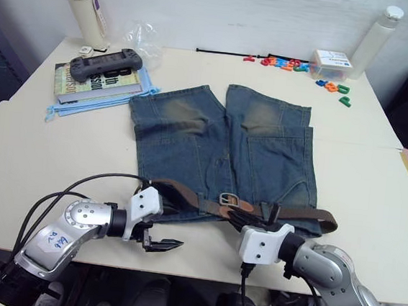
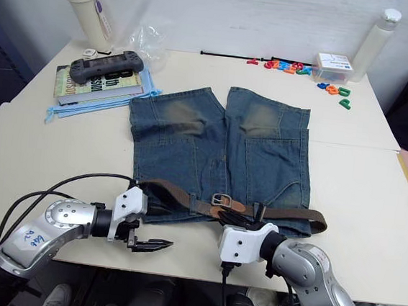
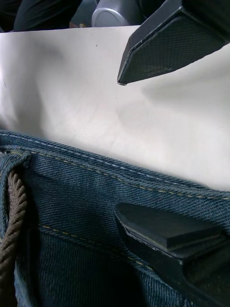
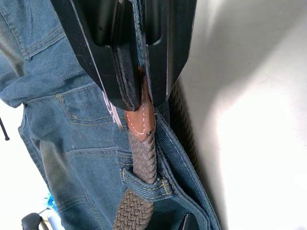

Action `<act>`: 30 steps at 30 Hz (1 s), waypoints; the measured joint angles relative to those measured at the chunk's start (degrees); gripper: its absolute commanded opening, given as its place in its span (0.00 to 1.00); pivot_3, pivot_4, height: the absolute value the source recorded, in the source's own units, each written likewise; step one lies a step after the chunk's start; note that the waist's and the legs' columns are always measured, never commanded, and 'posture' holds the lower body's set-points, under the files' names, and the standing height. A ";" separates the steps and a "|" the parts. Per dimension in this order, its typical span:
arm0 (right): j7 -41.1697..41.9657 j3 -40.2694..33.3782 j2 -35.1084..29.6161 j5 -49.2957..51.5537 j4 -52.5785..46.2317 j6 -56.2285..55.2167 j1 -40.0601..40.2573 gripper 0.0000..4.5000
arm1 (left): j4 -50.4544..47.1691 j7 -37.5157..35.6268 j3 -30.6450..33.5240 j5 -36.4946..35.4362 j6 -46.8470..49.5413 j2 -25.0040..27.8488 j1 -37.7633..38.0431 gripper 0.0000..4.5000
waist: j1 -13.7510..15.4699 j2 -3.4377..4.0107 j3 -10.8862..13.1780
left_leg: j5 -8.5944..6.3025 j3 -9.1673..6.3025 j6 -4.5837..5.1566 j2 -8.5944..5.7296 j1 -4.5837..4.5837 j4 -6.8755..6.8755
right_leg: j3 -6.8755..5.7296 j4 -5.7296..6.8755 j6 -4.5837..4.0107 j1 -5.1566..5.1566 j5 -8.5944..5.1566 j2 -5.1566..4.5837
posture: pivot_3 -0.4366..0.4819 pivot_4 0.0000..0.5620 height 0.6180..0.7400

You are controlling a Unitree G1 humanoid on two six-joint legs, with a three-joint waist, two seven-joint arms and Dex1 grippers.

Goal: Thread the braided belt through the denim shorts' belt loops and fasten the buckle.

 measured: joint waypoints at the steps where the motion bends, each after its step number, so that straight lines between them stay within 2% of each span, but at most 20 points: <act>1: 0.12 -0.05 -0.01 0.05 -0.19 0.09 0.09 0.01 | 0.00 -0.03 0.01 0.00 0.00 0.01 -0.03 0.97 | 0.00 0.00 0.00 | 0.00 0.00 0.00 0.00 0.00 -0.04 | 0.00 -0.03 0.00 0.00 0.00 0.00 | 0.48 0.27 0.72; 14: 6.13 -5.39 -4.06 7.39 -5.21 2.77 2.02 0.01 | 0.10 -0.30 -1.20 0.01 -0.10 -0.04 -0.96 0.97 | 0.53 0.05 0.07 | -0.04 0.01 0.02 -0.02 -0.08 -0.22 | -0.10 -0.42 0.13 0.01 0.08 0.00 | 0.48 0.27 0.72; 16: 8.90 -9.54 -6.43 11.69 -5.54 3.22 2.60 0.01 | 0.09 -0.58 -1.74 0.00 -0.92 -0.38 -1.23 0.97 | 1.52 0.05 0.08 | -0.16 0.09 -0.03 -0.04 -0.23 -0.19 | -0.12 -0.61 0.23 0.09 0.13 0.01 | 0.48 0.27 0.72; 21: 11.47 -13.31 -8.30 16.04 -5.57 4.65 1.85 0.01 | 0.05 -0.59 -1.76 0.00 -1.00 -0.38 -1.60 0.97 | 2.22 0.06 0.08 | -0.24 0.15 -0.05 -0.06 -0.65 0.23 | -0.15 -0.68 0.41 0.02 0.21 0.02 | 0.48 0.27 0.72; 25: 11.08 -12.86 -8.44 16.35 -5.95 6.02 1.80 0.01 | 0.06 -0.58 -1.71 0.00 -1.00 -0.37 -1.62 0.97 | 2.30 0.06 0.08 | -0.25 0.15 -0.03 -0.06 -0.77 0.29 | -0.14 -0.71 0.48 -0.06 0.25 0.03 | 0.48 0.27 0.72; 26: 10.23 -12.11 -8.17 15.47 -5.92 5.97 2.19 0.15 | 0.06 -0.58 -1.66 0.01 -1.00 -0.36 -1.59 0.97 | 2.30 0.06 0.07 | -0.24 0.15 -0.05 -0.05 -0.77 0.29 | -0.15 -0.70 0.47 -0.07 0.25 0.03 | 0.48 0.27 0.72; 27: 9.89 -11.67 -8.02 14.96 -5.89 5.95 2.34 0.19 | 0.06 -0.58 -1.63 0.01 -1.00 -0.34 -1.57 0.97 | 2.29 0.06 0.07 | -0.24 0.15 -0.05 -0.05 -0.77 0.29 | -0.14 -0.70 0.47 -0.07 0.25 0.05 | 0.48 0.27 0.72; 29: 7.46 -10.24 -6.93 12.01 -4.64 5.33 3.34 0.33 | 0.09 -0.56 -1.36 0.24 -0.99 -0.26 -1.33 0.97 | 2.03 0.07 0.06 | -0.23 0.15 -0.08 -0.04 -0.72 0.28 | -0.14 -0.68 0.47 -0.05 0.25 0.06 | 0.48 0.27 0.72; 30: 6.76 -9.80 -6.76 11.09 -4.03 4.97 3.74 0.33 | 0.09 -0.56 -1.26 0.33 -0.99 -0.24 -1.25 0.97 | 1.92 0.07 0.05 | -0.22 0.16 -0.08 -0.04 -0.71 0.29 | -0.13 -0.65 0.47 -0.04 0.25 0.06 | 0.48 0.27 0.72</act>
